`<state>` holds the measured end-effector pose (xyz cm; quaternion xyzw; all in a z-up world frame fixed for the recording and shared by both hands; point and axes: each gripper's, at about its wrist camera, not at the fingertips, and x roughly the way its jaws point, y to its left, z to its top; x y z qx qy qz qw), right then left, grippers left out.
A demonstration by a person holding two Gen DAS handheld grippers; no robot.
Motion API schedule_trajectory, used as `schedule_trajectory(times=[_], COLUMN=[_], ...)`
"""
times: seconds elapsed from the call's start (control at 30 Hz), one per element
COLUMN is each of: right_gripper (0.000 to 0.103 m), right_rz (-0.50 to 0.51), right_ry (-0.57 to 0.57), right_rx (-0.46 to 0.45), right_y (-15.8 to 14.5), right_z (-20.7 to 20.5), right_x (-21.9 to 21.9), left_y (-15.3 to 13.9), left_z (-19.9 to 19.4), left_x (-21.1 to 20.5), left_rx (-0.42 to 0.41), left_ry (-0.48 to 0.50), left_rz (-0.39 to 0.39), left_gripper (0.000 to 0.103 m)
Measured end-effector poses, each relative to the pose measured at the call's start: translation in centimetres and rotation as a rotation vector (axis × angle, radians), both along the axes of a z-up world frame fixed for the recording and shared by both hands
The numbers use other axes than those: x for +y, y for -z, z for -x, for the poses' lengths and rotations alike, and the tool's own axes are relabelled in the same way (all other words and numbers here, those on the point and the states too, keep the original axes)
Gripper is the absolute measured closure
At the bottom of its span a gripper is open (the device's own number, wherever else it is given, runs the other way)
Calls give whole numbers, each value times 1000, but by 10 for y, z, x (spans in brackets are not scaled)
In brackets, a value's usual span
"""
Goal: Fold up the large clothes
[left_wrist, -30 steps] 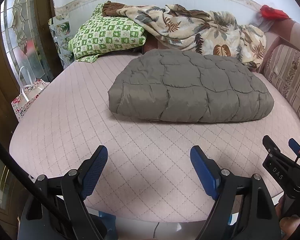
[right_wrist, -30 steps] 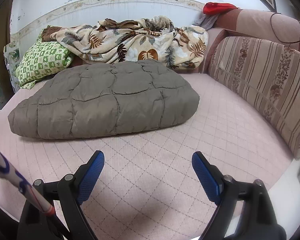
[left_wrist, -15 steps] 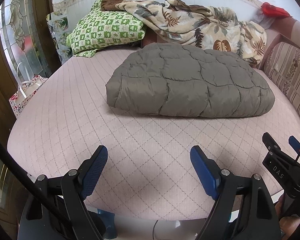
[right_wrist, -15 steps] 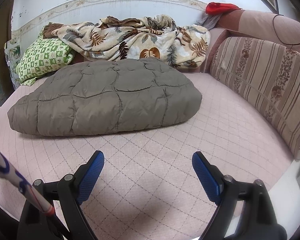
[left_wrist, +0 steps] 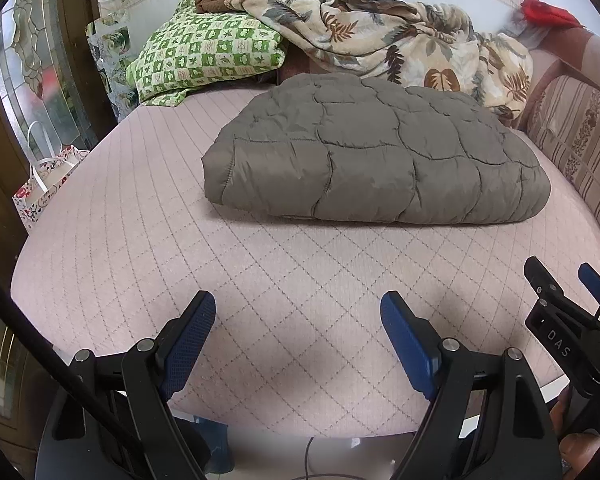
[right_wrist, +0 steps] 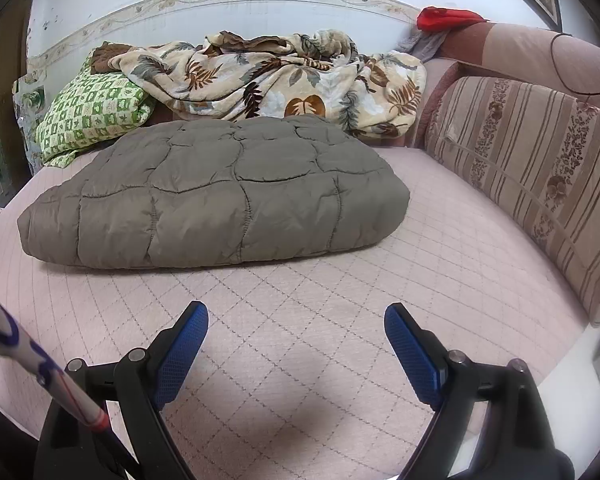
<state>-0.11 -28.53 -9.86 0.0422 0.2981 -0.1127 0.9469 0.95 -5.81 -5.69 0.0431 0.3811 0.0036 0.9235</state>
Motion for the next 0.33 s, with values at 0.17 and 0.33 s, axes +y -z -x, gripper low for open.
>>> schedule_trajectory(times=[0.17,0.33], right_gripper=[10,10], right_rz=[0,5], right_ry=[-1,-10], right_rx=[0,2], right_y=[0,1], right_z=[0,0], right_x=[1,5], left_y=[1,2], left_z=[-1,-1], left_x=[1,1], left_rx=[0,-1], left_ry=[0,2], left_rz=[-1,-6], left_gripper=[19,19])
